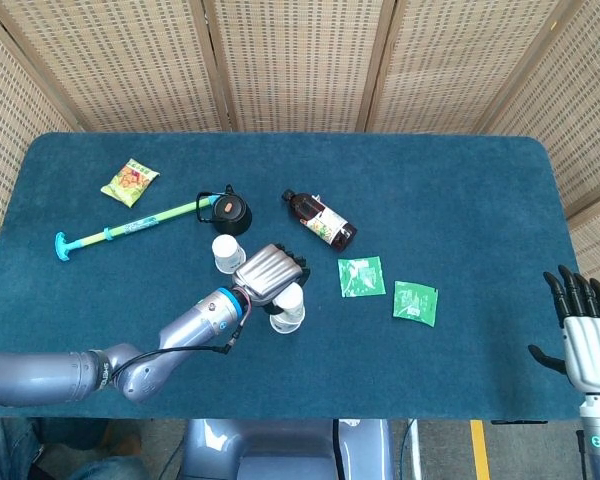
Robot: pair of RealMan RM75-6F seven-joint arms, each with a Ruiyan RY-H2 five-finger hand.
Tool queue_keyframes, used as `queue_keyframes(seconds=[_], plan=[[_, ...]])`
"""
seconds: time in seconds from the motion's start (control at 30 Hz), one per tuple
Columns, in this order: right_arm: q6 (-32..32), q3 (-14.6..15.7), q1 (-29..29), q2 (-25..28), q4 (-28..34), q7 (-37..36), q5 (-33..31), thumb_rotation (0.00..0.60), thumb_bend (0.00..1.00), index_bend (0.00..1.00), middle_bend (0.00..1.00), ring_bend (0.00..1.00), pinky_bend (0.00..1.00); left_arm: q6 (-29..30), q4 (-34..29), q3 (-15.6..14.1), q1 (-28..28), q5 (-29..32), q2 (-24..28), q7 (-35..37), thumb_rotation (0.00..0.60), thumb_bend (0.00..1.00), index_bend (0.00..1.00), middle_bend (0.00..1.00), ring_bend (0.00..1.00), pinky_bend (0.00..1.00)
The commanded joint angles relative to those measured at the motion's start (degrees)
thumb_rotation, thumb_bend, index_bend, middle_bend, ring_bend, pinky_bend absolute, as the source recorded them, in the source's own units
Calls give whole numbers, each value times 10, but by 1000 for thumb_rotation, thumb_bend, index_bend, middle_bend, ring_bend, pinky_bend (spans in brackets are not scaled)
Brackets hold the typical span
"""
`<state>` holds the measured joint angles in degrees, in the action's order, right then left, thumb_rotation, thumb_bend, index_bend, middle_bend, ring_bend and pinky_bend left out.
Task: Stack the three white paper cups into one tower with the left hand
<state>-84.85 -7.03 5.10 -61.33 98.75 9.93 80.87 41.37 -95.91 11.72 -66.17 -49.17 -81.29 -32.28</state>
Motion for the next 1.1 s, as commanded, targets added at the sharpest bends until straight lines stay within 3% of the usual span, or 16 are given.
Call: queue_keyframes(seconds=[0.03,0.63,0.7,0.77,0.83,1.1], plan=[[-2,0,-1,1,1,-2,0,600,0,0,0,0,0,3,0,-5,-3,4,0,6,600,269,529,352,386,306],[-3,2,-1,2,1,-1,1,600,0,0,0,0,0,23,-27,-30,-16,16,26,8,600,253,503,331,359,273],[-3,2,-1,2,2,0,1,600,0,0,0,0,0,20,-29,-31,-18,21,28,10,600,164,415,252,279,241],[-4,2,-1,1,2,1,1,600,0,0,0,0,0,17,-31,-35,-19,21,32,11,600,26,157,69,81,124],[-3,2,-1,1,1,1,1,600,0,0,0,0,0,5,-38,-42,-22,28,43,13,600,0,15,0,1,28],[0,3,1,-1,0,4,-1,600,0,0,0,0,0,40,-18,-33,-10,-1,63,35,600,0,0,0,0,0]])
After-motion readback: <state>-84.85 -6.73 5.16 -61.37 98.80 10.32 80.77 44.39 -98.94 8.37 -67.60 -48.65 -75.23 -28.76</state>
